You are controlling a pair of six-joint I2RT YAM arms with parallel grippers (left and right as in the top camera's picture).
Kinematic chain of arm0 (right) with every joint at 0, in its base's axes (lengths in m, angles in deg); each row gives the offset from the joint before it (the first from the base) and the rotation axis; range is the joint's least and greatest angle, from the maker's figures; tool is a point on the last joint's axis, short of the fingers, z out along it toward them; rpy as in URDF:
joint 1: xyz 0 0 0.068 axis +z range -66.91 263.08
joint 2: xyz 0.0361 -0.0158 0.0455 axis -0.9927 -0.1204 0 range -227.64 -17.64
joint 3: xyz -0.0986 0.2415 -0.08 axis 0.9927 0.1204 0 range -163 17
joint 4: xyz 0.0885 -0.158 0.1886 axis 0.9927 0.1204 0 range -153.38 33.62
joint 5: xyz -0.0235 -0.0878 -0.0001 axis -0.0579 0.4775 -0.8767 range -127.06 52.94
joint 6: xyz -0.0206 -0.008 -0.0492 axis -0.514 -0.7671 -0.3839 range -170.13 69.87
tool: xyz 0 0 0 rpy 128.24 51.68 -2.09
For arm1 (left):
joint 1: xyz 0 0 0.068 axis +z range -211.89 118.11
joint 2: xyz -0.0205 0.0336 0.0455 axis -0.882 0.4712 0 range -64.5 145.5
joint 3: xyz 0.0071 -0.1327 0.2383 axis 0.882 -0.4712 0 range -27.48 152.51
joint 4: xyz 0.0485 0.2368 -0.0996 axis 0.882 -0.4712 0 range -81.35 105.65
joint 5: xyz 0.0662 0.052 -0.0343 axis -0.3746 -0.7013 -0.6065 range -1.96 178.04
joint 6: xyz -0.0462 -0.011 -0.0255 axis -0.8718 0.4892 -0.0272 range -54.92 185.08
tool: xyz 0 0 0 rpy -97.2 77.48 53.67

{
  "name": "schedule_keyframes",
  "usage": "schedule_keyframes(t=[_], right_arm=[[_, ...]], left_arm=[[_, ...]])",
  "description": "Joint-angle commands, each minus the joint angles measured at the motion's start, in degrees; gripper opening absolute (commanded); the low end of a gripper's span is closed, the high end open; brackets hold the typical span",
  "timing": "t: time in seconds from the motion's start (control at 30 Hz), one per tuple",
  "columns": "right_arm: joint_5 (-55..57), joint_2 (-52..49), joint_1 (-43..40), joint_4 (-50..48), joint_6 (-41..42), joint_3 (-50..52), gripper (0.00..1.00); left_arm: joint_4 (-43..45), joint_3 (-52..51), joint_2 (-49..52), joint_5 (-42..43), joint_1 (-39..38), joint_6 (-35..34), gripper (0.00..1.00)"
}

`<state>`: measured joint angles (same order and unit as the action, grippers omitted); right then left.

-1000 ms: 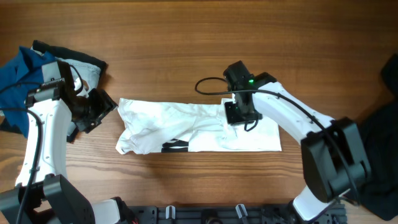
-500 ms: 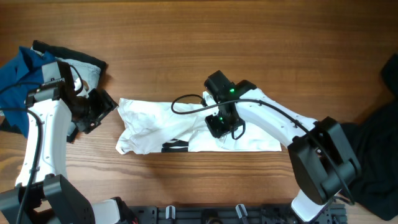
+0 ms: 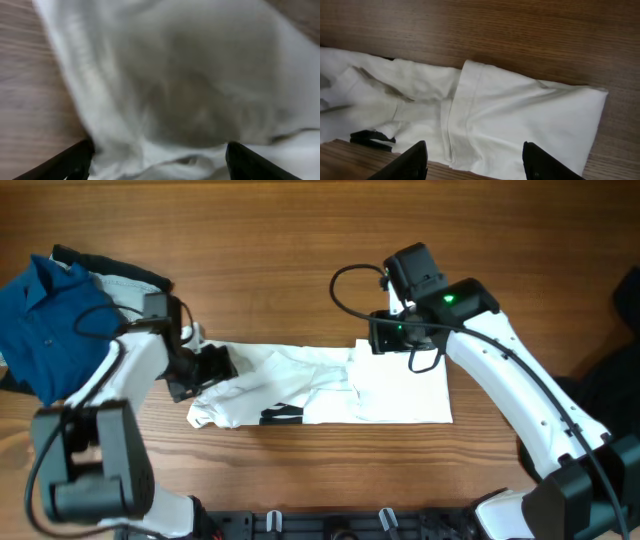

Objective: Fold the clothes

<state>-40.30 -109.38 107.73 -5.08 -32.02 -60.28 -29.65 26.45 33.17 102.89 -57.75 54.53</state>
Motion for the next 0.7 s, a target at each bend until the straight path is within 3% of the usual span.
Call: schedule_keyframes(t=[0.0,0.07,0.1,0.2,0.23,0.33,0.57,0.67], right_arm=[[2.0,-0.3,-0.3,0.9,1.5,0.1,0.61],[3.1,-0.3,-0.3,1.3,1.6,0.1,0.62],[4.2,-0.3,-0.3,1.6,1.9,0.1,0.62],[9.2,-0.3,-0.9,3.6,5.5,0.1,0.62],[10.5,-0.3,-1.6,4.4,6.5,0.1,0.61],[12.2,-0.6,-5.1,5.6,6.0,0.1,0.62],[12.3,-2.8,-10.9,5.1,-0.1,1.6,0.62],[12.3,-4.3,-12.5,4.7,-1.1,1.7,0.62]], left_arm=[[2.3,-0.8,5.9,-0.9,-2.3,1.1,0.88],[2.4,-0.8,8.2,-0.9,-3.5,1.1,0.79],[2.2,-0.8,8.6,-1.0,-4.0,1.2,0.68],[1.8,-0.6,8.1,-0.7,-4.3,1.1,0.23],[1.5,-0.4,7.9,-0.7,-4.1,1.1,0.18],[-1.9,2.2,6.6,-0.8,-2.1,1.2,0.11],[-16.8,19.8,5.9,-7.2,9.6,1.2,0.09],[-21.8,26.4,5.9,-2.7,10.8,1.2,0.09]])
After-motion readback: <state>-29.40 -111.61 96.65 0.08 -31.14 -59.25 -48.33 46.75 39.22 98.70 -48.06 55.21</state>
